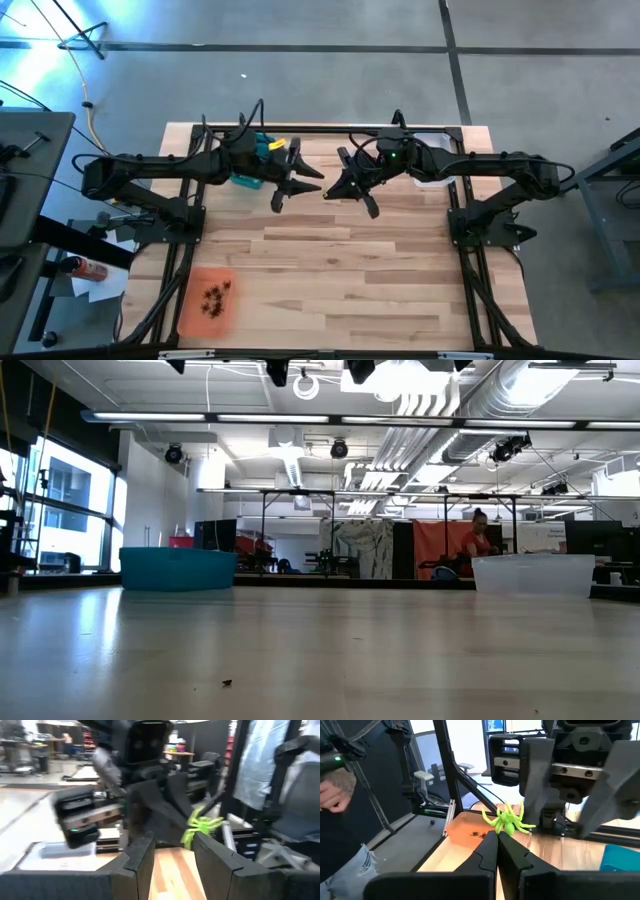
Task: Sort Halloween decoration
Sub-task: Put the green spider toy into the blue bin
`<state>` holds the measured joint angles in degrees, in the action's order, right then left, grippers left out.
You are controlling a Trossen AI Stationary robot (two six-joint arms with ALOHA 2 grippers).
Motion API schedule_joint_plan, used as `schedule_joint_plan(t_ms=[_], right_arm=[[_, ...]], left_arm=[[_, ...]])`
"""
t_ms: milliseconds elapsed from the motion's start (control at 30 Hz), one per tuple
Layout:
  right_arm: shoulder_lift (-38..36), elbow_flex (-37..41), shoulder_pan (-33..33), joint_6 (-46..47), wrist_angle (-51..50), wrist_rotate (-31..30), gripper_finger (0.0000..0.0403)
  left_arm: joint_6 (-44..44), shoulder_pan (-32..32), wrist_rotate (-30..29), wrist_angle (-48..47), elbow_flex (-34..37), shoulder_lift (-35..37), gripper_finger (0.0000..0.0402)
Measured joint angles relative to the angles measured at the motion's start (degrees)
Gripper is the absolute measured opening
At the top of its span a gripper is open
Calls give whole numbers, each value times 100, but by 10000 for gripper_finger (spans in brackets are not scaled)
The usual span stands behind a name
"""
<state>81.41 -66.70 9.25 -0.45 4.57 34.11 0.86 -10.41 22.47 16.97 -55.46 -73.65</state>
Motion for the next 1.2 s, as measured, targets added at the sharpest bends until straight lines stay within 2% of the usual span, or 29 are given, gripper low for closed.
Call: schedule_joint_plan(t_ms=[167, 567, 733, 900, 1033, 1200], right_arm=[[0, 0, 1, -2, 32, 2, 0], [2, 0, -117, -2, 99, 44, 0], [2, 0, -117, -2, 97, 47, 0], [1, 0, -117, -2, 95, 47, 0], [1, 0, -117, -2, 88, 46, 0], [1, 0, -117, -2, 84, 44, 0]], left_arm=[[250, 38, 583, -2, 0, 0, 122], [447, 94, 564, 490, 0, -233, 122], [478, 171, 867, 505, 0, -274, 122], [453, 196, 853, 571, 2, -299, 119], [454, 144, 836, 685, 2, -302, 94], [450, 93, 836, 711, 2, -299, 29]])
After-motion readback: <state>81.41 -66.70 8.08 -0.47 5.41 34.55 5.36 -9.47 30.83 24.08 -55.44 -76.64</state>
